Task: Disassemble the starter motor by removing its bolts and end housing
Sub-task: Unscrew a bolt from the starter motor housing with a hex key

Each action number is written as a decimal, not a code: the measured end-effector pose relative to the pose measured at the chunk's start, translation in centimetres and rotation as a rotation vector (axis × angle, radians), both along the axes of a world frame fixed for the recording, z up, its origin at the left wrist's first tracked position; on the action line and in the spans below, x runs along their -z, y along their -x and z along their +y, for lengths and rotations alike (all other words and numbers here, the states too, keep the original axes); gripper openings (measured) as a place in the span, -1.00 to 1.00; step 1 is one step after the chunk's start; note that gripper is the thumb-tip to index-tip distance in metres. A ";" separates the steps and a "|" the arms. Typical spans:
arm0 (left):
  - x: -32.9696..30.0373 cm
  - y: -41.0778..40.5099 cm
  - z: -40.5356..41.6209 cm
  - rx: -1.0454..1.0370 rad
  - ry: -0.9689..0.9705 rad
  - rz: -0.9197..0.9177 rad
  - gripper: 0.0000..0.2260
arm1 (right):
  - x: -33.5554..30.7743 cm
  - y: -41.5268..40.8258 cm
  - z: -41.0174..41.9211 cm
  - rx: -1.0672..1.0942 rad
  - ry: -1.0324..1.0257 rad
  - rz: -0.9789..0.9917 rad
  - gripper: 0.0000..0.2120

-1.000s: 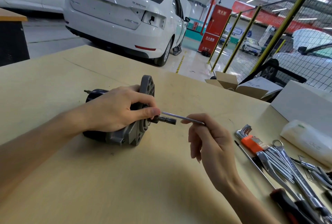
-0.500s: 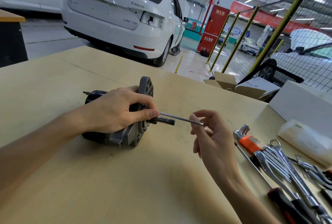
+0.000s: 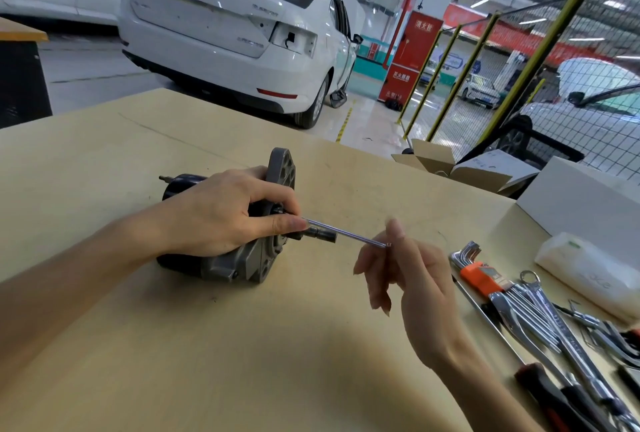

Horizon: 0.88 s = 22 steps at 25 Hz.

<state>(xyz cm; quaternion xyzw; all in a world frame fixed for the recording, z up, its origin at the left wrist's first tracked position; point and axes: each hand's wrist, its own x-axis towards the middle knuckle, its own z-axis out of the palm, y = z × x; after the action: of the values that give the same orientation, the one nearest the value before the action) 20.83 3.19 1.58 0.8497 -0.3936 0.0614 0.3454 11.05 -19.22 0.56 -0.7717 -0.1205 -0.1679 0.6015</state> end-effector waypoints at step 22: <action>0.0 0.1 -0.1 -0.006 -0.008 0.017 -0.76 | 1.3 -0.6 -0.4 0.197 0.253 -0.229 -0.75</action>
<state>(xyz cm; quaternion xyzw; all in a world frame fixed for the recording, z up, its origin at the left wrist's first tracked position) 20.68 3.13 1.55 0.8527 -0.3883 0.0534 0.3452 11.66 -19.60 -0.69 -0.8250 -0.1321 -0.2963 0.4627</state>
